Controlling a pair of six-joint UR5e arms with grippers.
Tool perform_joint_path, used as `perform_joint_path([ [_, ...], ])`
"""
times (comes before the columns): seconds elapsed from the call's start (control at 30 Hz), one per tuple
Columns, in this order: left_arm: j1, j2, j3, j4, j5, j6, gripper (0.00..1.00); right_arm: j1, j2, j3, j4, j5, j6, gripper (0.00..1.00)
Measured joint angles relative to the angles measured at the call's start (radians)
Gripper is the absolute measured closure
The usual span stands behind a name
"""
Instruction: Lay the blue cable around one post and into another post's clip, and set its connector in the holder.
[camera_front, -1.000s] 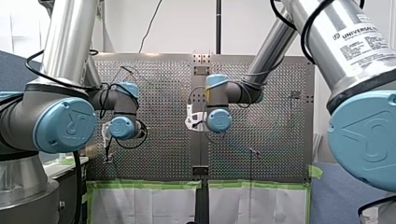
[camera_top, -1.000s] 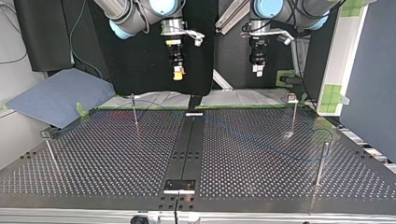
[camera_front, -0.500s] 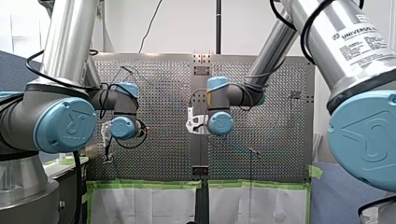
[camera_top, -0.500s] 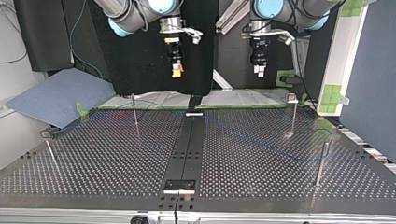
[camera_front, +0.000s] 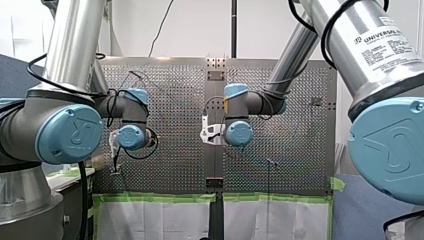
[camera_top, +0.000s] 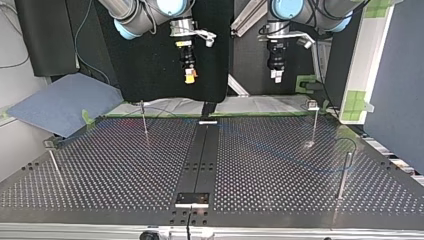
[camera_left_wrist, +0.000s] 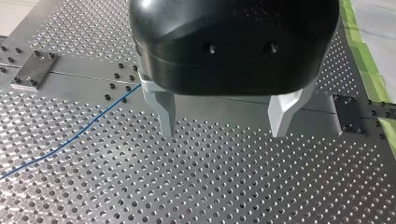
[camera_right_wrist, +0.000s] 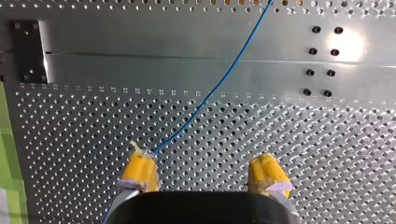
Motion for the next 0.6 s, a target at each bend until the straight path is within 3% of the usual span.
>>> perform_joint_path([
  [0.3, -0.002, 0.000, 0.000, 0.007, -0.001, 0.000, 0.00, -0.001, 0.000, 0.000, 0.006, -0.009, -0.021, 0.01],
  [0.6, -0.003, 0.000, 0.000, 0.007, -0.002, 0.000, 0.00, -0.001, -0.001, 0.000, 0.005, -0.010, -0.024, 0.01],
])
